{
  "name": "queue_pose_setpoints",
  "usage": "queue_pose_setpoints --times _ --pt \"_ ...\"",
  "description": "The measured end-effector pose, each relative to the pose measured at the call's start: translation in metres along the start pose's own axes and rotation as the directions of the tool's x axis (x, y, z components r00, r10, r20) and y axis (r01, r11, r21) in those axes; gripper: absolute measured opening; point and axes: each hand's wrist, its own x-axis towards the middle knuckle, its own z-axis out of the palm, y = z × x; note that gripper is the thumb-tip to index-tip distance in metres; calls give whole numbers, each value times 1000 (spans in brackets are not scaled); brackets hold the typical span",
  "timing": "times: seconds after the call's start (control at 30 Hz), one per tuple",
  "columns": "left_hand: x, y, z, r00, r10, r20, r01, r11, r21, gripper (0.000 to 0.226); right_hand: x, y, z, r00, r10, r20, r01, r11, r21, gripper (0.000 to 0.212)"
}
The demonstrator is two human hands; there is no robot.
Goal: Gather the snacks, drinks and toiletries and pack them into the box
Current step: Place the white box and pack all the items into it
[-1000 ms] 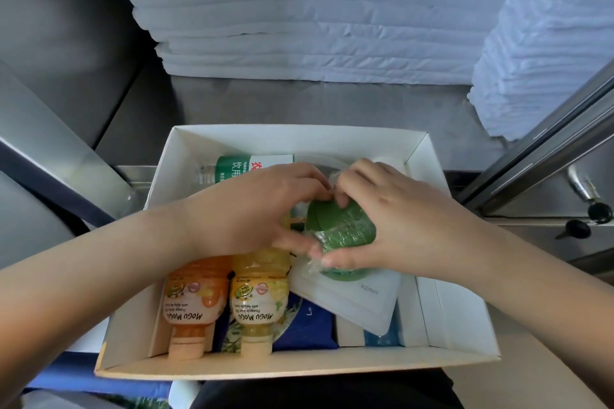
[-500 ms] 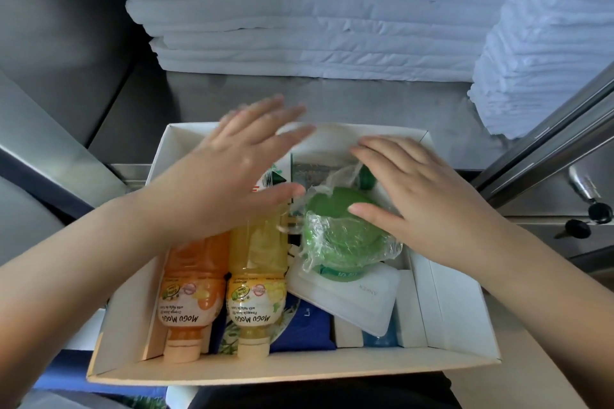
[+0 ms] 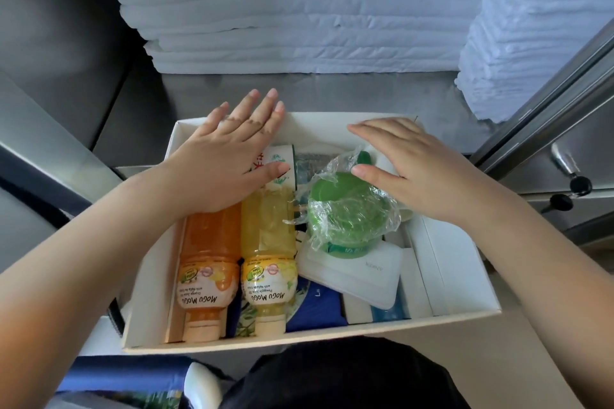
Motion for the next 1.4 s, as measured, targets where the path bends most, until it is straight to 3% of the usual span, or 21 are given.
queue_pose_setpoints --times 0.13,0.3,0.5,0.63,0.83,0.9,0.97,1.03,1.1,1.2,1.4 --pt "2 -2 -1 1000 14 4 -14 1000 -15 70 -15 -8 -4 998 66 17 -68 988 137 75" --pt "4 -5 1 999 15 49 -14 1000 -15 73 -68 -34 6 991 42 -126 -15 978 206 63" --pt "4 4 -5 993 -41 108 42 999 -8 78 -122 -43 22 964 -126 -232 129 992 -3 64" --pt "5 11 -8 989 -115 88 117 993 -18 69 -127 -32 38 908 -285 -307 243 955 -170 47" --pt "-4 44 -22 948 -291 132 313 926 -210 65 -124 -22 42 815 -402 -417 314 912 -265 48" --pt "-27 63 -22 930 -362 63 360 865 -351 58 -124 -21 44 797 -422 -432 334 904 -266 46" --pt "-72 82 -13 884 -458 -93 357 790 -498 45 -125 -22 43 779 -429 -456 346 902 -257 44" --pt "-124 106 -3 818 -501 -283 309 797 -519 45 -126 -23 45 771 -422 -477 350 907 -235 45" --pt "-159 122 7 824 -435 -363 256 857 -447 51 -127 -23 49 766 -421 -487 350 907 -233 46" --pt "-173 123 27 860 -299 -413 242 952 -186 52 -129 -24 55 758 -433 -488 352 901 -254 45" --pt "-165 109 49 777 -193 -599 195 979 -61 47 -138 -38 62 758 -336 -560 234 940 -248 41"
